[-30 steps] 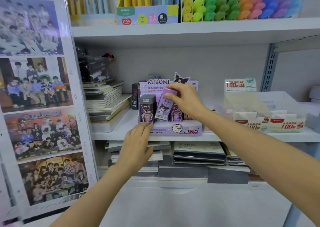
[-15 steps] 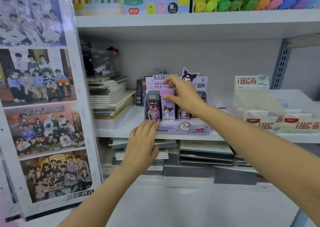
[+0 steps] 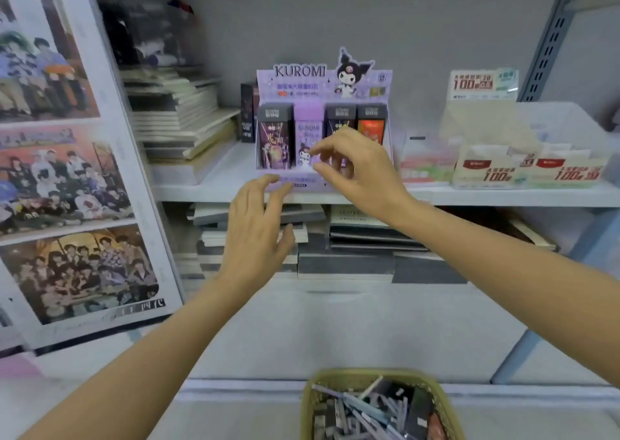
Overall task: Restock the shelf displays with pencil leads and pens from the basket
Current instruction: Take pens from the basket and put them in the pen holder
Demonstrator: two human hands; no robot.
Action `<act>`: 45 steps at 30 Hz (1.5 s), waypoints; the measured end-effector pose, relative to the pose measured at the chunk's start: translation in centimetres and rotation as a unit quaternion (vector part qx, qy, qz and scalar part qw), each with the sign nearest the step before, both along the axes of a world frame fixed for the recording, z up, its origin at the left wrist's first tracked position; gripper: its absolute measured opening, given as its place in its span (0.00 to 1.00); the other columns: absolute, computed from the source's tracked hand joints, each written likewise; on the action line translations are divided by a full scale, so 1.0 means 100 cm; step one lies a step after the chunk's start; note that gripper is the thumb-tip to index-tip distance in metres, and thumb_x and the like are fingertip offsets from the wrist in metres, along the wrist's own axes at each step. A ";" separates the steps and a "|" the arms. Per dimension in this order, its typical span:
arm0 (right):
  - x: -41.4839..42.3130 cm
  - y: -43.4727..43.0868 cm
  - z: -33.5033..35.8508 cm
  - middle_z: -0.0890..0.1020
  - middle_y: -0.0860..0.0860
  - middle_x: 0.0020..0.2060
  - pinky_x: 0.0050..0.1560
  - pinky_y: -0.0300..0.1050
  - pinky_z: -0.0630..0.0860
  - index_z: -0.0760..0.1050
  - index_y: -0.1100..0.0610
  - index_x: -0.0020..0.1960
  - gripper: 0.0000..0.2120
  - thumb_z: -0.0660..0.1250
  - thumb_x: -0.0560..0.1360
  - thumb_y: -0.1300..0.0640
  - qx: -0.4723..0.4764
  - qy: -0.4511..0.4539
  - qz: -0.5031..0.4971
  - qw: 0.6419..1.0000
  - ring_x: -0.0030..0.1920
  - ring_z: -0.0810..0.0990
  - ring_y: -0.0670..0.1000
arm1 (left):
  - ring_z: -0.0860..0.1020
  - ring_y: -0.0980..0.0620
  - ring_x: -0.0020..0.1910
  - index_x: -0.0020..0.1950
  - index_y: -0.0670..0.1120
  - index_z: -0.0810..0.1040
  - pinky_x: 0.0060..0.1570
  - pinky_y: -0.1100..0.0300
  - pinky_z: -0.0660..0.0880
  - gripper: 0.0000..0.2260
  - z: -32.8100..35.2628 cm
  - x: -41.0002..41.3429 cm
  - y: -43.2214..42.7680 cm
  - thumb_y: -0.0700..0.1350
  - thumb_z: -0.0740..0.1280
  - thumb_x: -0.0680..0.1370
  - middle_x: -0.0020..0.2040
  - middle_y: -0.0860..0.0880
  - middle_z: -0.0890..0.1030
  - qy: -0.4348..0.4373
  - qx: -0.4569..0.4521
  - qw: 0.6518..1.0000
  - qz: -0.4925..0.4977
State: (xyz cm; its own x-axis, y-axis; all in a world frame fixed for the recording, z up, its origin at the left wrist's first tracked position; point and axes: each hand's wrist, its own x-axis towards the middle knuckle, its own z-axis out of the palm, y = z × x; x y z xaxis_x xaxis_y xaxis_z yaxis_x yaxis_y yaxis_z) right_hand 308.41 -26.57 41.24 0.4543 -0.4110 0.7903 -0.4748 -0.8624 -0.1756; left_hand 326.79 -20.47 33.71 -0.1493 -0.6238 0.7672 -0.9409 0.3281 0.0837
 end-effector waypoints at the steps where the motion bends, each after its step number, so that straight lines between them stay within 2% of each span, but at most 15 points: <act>1: -0.006 0.009 -0.021 0.79 0.46 0.42 0.39 0.34 0.71 0.79 0.56 0.52 0.06 0.67 0.77 0.55 0.031 0.002 0.023 0.999 0.38 0.76 0.45 | 0.72 0.41 0.60 0.65 0.41 0.74 0.57 0.49 0.69 0.21 -0.013 -0.003 0.003 0.39 0.69 0.72 0.62 0.41 0.73 0.002 -0.012 1.000 -0.007; 3: -0.020 0.023 -0.073 0.80 0.45 0.35 0.35 0.37 0.72 0.80 0.55 0.46 0.05 0.67 0.77 0.54 0.118 0.023 0.036 0.992 0.33 0.76 0.45 | 0.74 0.44 0.50 0.57 0.43 0.77 0.46 0.53 0.70 0.13 -0.049 -0.012 0.007 0.40 0.69 0.72 0.53 0.45 0.76 0.011 0.025 0.998 -0.048; 7: -0.051 0.035 -0.198 0.78 0.43 0.29 0.33 0.39 0.73 0.80 0.55 0.43 0.07 0.68 0.78 0.53 0.327 0.120 -0.012 0.937 0.28 0.75 0.40 | 0.74 0.53 0.42 0.51 0.48 0.78 0.42 0.54 0.74 0.04 -0.144 -0.035 0.020 0.44 0.67 0.77 0.43 0.54 0.75 0.050 0.306 0.946 -0.093; 10: -0.079 0.039 -0.288 0.76 0.43 0.30 0.35 0.38 0.68 0.80 0.57 0.44 0.09 0.68 0.78 0.52 0.435 0.203 -0.053 0.876 0.30 0.73 0.39 | 0.78 0.49 0.48 0.52 0.47 0.78 0.48 0.53 0.74 0.06 -0.228 -0.054 0.033 0.45 0.63 0.79 0.47 0.51 0.79 0.019 0.495 0.862 -0.106; 13: -0.109 0.047 -0.368 0.82 0.48 0.42 0.44 0.44 0.75 0.80 0.56 0.52 0.09 0.67 0.78 0.51 0.529 0.249 -0.113 0.804 0.42 0.80 0.47 | 0.76 0.48 0.55 0.59 0.47 0.76 0.52 0.56 0.72 0.10 -0.304 -0.076 0.054 0.46 0.63 0.79 0.57 0.48 0.79 0.010 0.587 0.804 -0.092; 15: -0.125 0.059 -0.407 0.82 0.51 0.50 0.50 0.48 0.78 0.77 0.56 0.57 0.11 0.67 0.78 0.51 0.574 0.283 -0.153 0.753 0.48 0.80 0.51 | 0.73 0.48 0.60 0.64 0.47 0.73 0.55 0.56 0.71 0.14 -0.342 -0.089 0.063 0.48 0.63 0.80 0.61 0.47 0.76 0.008 0.612 0.786 -0.087; 18: -0.141 0.075 -0.444 0.77 0.54 0.49 0.52 0.52 0.78 0.69 0.56 0.58 0.16 0.69 0.75 0.50 0.579 0.353 -0.193 0.709 0.48 0.77 0.55 | 0.68 0.47 0.65 0.70 0.47 0.68 0.61 0.56 0.69 0.19 -0.376 -0.106 0.063 0.49 0.64 0.79 0.66 0.47 0.71 0.009 0.622 0.779 -0.080; 21: -0.149 0.086 -0.466 0.71 0.56 0.60 0.55 0.49 0.74 0.66 0.59 0.68 0.31 0.73 0.72 0.46 0.565 0.413 -0.199 0.686 0.59 0.74 0.56 | 0.65 0.46 0.66 0.71 0.47 0.66 0.65 0.55 0.65 0.22 -0.395 -0.120 0.058 0.52 0.64 0.79 0.66 0.46 0.68 -0.002 0.617 0.785 -0.060; 25: -0.148 0.093 -0.481 0.69 0.56 0.59 0.49 0.48 0.73 0.69 0.60 0.65 0.28 0.72 0.72 0.47 0.539 0.454 -0.163 0.691 0.57 0.75 0.58 | 0.65 0.47 0.64 0.70 0.48 0.69 0.64 0.56 0.66 0.21 -0.407 -0.124 0.056 0.54 0.65 0.79 0.63 0.46 0.68 -0.012 0.597 0.800 -0.050; 31: -0.158 0.075 -0.473 0.68 0.49 0.39 0.41 0.43 0.62 0.72 0.54 0.42 0.11 0.67 0.77 0.48 0.592 0.357 -0.125 0.711 0.41 0.73 0.53 | 0.67 0.48 0.63 0.67 0.47 0.71 0.63 0.57 0.67 0.18 -0.407 -0.119 0.052 0.50 0.66 0.79 0.62 0.47 0.68 0.057 0.591 0.802 -0.066; 34: -0.164 0.061 -0.460 0.67 0.47 0.28 0.35 0.44 0.62 0.62 0.51 0.32 0.20 0.67 0.77 0.51 0.658 0.232 -0.141 0.702 0.31 0.67 0.49 | 0.69 0.49 0.59 0.65 0.46 0.72 0.57 0.58 0.70 0.15 -0.399 -0.119 0.049 0.47 0.66 0.79 0.60 0.47 0.70 0.102 0.560 0.821 -0.043; 37: -0.160 0.056 -0.447 0.68 0.48 0.27 0.33 0.41 0.63 0.64 0.53 0.32 0.19 0.68 0.77 0.51 0.717 0.108 -0.131 0.676 0.29 0.67 0.47 | 0.73 0.51 0.52 0.57 0.48 0.75 0.47 0.61 0.69 0.07 -0.385 -0.124 0.047 0.46 0.64 0.80 0.53 0.51 0.73 0.197 0.540 0.817 -0.034; 40: -0.144 0.058 -0.439 0.79 0.48 0.35 0.38 0.36 0.70 0.76 0.57 0.39 0.12 0.68 0.77 0.50 0.756 -0.045 -0.121 0.642 0.38 0.77 0.45 | 0.77 0.53 0.49 0.53 0.50 0.76 0.45 0.64 0.71 0.04 -0.376 -0.130 0.048 0.48 0.65 0.80 0.48 0.53 0.79 0.359 0.609 0.703 -0.072; 43: -0.125 0.063 -0.434 0.85 0.52 0.41 0.39 0.36 0.76 0.80 0.57 0.45 0.06 0.69 0.77 0.54 0.790 -0.166 -0.085 0.583 0.43 0.83 0.50 | 0.80 0.53 0.56 0.65 0.50 0.71 0.51 0.65 0.75 0.18 -0.368 -0.138 0.051 0.49 0.70 0.77 0.58 0.51 0.80 0.492 0.682 0.525 -0.130; 45: -0.115 0.067 -0.434 0.86 0.53 0.42 0.42 0.40 0.79 0.81 0.57 0.47 0.06 0.69 0.76 0.55 0.799 -0.173 -0.056 0.574 0.44 0.85 0.52 | 0.81 0.51 0.55 0.66 0.49 0.70 0.53 0.60 0.78 0.24 -0.365 -0.146 0.052 0.48 0.74 0.74 0.58 0.48 0.82 0.540 0.690 0.457 -0.152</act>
